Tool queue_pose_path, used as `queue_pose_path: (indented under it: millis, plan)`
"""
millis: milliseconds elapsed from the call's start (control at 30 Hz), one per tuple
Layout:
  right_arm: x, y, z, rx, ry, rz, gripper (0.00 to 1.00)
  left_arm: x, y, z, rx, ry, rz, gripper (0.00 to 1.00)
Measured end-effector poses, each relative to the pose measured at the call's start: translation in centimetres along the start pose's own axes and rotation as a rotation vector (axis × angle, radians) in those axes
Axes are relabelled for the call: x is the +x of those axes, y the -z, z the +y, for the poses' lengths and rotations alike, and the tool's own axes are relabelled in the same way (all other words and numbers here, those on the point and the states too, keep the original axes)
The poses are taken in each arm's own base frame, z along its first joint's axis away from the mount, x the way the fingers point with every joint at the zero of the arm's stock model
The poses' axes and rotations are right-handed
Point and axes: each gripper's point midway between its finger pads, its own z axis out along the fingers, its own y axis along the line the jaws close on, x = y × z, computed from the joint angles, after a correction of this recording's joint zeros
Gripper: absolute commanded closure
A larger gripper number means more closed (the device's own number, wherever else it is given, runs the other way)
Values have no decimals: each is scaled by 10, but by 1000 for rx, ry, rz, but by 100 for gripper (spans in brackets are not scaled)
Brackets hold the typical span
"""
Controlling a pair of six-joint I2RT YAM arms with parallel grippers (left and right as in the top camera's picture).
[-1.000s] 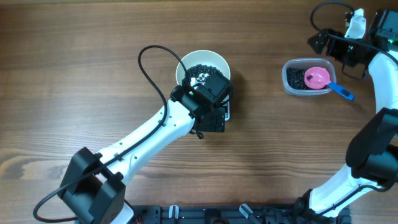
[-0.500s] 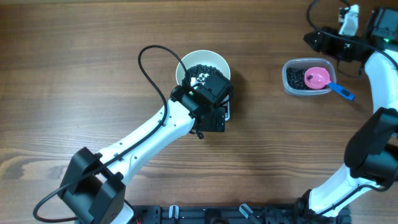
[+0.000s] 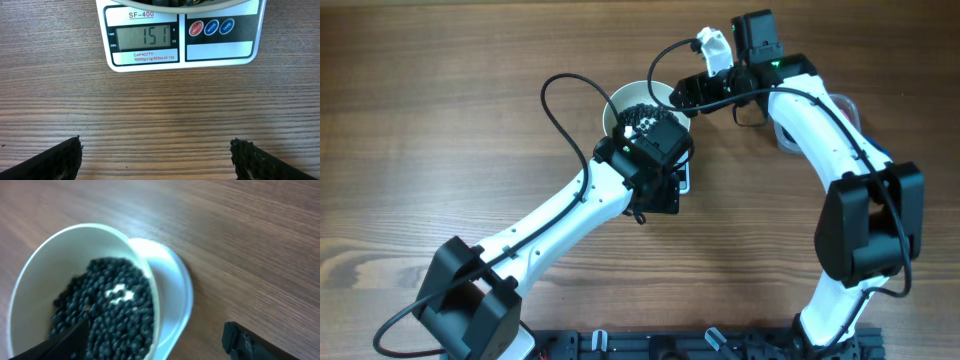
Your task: Scoop item into bowl and weigh 150g on scale
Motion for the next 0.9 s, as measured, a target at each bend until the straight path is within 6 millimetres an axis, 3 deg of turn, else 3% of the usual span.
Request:
queue_pose_path:
  millis: [67,133,167,233,300,433,467,500,567,667,800,833,900]
  plan:
    - [-14,8,-22,37,-51,-65,4,0,0,0,0,0,0,0]
    - [-17,23,-59,85,-171,-104,4,0,0,0,0,0,0,0]
    - [-16,27,-68,91,-207,-112,3,0,0,0,0,0,0,0]
    - [-14,41,-92,86,-319,-136,15,0,0,0,0,0,0,0]
    - [-7,47,-97,42,-397,-126,24,0,0,0,0,0,0,0]
    - [0,59,-88,26,-465,-62,36,0,0,0,0,0,0,0]
    - [1,69,-85,39,-482,-39,56,0,0,0,0,0,0,0]
    - [0,83,-82,54,-494,-32,94,0,0,0,0,0,0,0]
    - [8,106,-84,72,-546,-11,96,0,0,0,0,0,1,0]
    - [36,123,-99,104,-657,58,95,0,0,0,0,0,0,0]
    - [36,125,-103,115,-659,52,95,1,0,1,-2,0,3,0]
    - [35,124,-102,114,-655,51,89,1,0,1,-4,-1,6,0]
    - [39,124,-101,118,-659,66,87,2,0,1,-5,-1,7,0]
